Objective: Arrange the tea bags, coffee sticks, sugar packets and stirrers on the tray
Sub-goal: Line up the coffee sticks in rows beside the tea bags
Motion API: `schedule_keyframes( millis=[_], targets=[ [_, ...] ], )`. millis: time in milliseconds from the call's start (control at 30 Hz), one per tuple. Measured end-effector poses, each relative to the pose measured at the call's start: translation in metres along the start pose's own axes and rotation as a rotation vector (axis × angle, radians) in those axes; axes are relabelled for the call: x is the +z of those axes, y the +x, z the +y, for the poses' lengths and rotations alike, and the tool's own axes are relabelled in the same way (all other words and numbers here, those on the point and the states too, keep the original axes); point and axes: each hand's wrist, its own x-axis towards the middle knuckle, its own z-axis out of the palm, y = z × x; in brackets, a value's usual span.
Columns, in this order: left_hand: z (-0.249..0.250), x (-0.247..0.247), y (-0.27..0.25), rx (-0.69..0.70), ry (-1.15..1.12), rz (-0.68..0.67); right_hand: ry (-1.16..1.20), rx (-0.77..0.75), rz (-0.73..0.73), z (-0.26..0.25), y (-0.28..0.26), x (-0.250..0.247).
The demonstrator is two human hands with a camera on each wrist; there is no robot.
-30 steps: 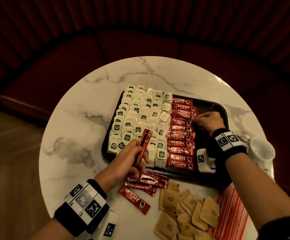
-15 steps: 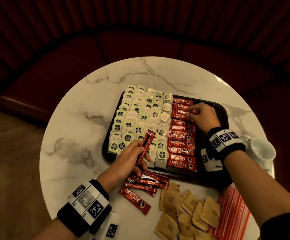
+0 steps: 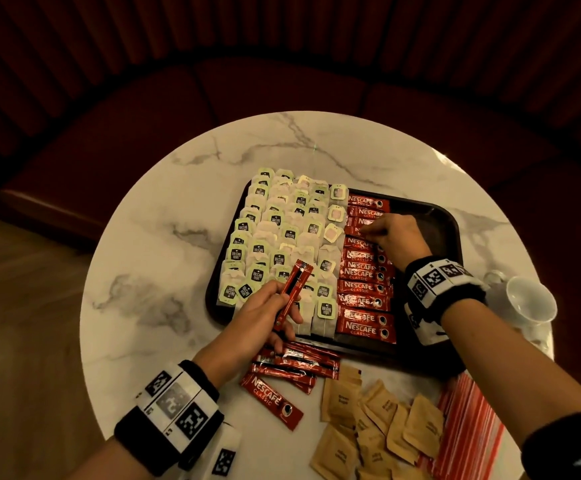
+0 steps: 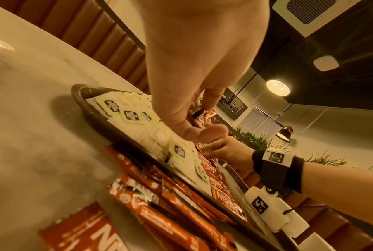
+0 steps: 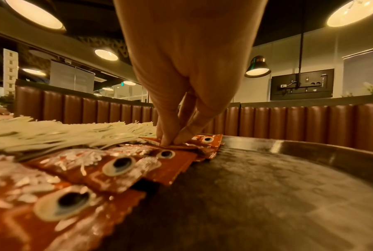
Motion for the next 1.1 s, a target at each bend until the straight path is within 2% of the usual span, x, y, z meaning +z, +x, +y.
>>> schedule_keyframes(
  millis=[167,267,300,367,467,567,700,833,900,967,1033,1100],
  targets=[
    [0.001,0.001,0.000,0.009,0.004,0.006,-0.013,-0.076,0.072,0.002,-0.009,-0.008],
    [0.000,0.000,0.000,0.036,0.026,0.033,0.151,-0.083,0.246,-0.005,-0.026,-0.018],
    [0.000,0.000,0.000,0.050,0.048,0.037,0.207,-0.091,0.256,-0.010,-0.035,-0.020],
    [0.001,0.002,0.000,0.075,0.072,0.039,0.293,-0.130,0.137,-0.025,-0.057,-0.020],
    [0.006,0.006,0.000,0.138,0.084,0.041,0.419,-0.209,-0.143,-0.045,-0.088,-0.012],
    [0.012,0.007,0.000,0.203,0.109,0.052,0.489,-0.241,-0.280,-0.047,-0.107,-0.002],
    [0.018,0.006,-0.001,0.284,0.050,0.114,0.651,-0.165,-0.298,-0.041,-0.122,-0.001],
    [0.019,0.003,-0.002,0.297,-0.067,0.199,0.750,-0.125,-0.347,-0.043,-0.130,-0.004],
    [0.016,0.004,0.002,0.320,0.015,0.293,0.806,-0.121,-0.336,-0.046,-0.134,-0.003],
    [0.013,0.006,0.003,0.402,0.273,0.366,0.863,-0.112,-0.280,-0.049,-0.136,0.000],
    [0.014,0.010,-0.001,0.479,0.465,0.275,0.887,-0.127,-0.249,-0.055,-0.138,0.003],
    [0.015,0.016,-0.006,0.527,0.508,0.094,0.898,-0.169,-0.268,-0.060,-0.142,0.007]
  ],
)
